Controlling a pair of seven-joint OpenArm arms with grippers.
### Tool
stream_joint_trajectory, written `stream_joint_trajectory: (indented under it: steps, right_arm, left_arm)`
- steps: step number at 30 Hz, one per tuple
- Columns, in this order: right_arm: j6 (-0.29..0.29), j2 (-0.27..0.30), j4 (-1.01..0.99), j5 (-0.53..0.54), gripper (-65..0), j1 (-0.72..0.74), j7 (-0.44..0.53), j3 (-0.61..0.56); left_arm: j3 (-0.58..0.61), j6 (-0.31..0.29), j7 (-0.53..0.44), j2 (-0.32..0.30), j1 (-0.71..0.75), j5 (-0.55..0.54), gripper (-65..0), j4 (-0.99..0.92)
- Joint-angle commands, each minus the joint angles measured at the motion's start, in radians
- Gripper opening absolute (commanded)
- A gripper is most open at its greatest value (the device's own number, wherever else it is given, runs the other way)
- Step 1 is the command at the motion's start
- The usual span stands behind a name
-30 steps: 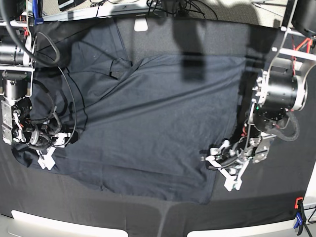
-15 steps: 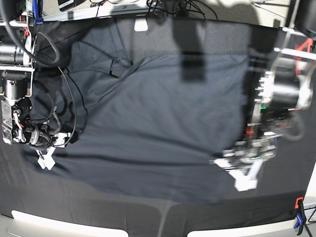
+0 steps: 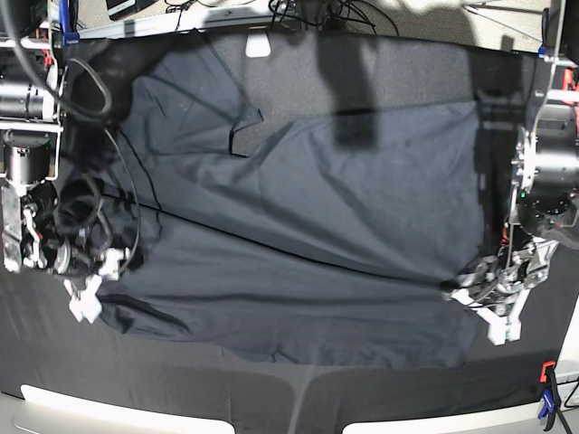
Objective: Layout the t-shirt on the table in an organized manner, then fold the t-shirt properly
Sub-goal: 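Release the hem with the left gripper and move it along the shirt side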
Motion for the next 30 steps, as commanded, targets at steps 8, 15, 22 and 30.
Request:
stream_joint_trajectory:
  steps: [8, 15, 22, 30]
  right_arm:
    - [0.017, 0.017, 0.147, 0.04, -38.7, 0.031, -0.064, 0.007]
    - [0.017, 0.019, 0.248, 0.077, -38.8, -0.057, -0.068, 0.096]
    - [0.017, 0.016, 0.415, 0.077, -38.8, -0.211, -0.076, 0.277]
    - [0.017, 0.016, 0.579, 0.079, -38.8, -0.384, -0.108, 0.415]
  left_arm:
    - [-0.003, -0.136, 0.256, -0.02, -0.026, -0.047, -41.5, 0.256]
    - [-0.01, -0.183, 0.37, -0.096, 0.122, -0.209, -41.5, 0.45]
    - [-0.261, -0.183, 0.376, -0.141, 0.408, -0.209, -41.6, 0.79]
    - [-0.522, -0.176, 0.436, -0.138, 0.715, -0.21, -41.6, 1.084]
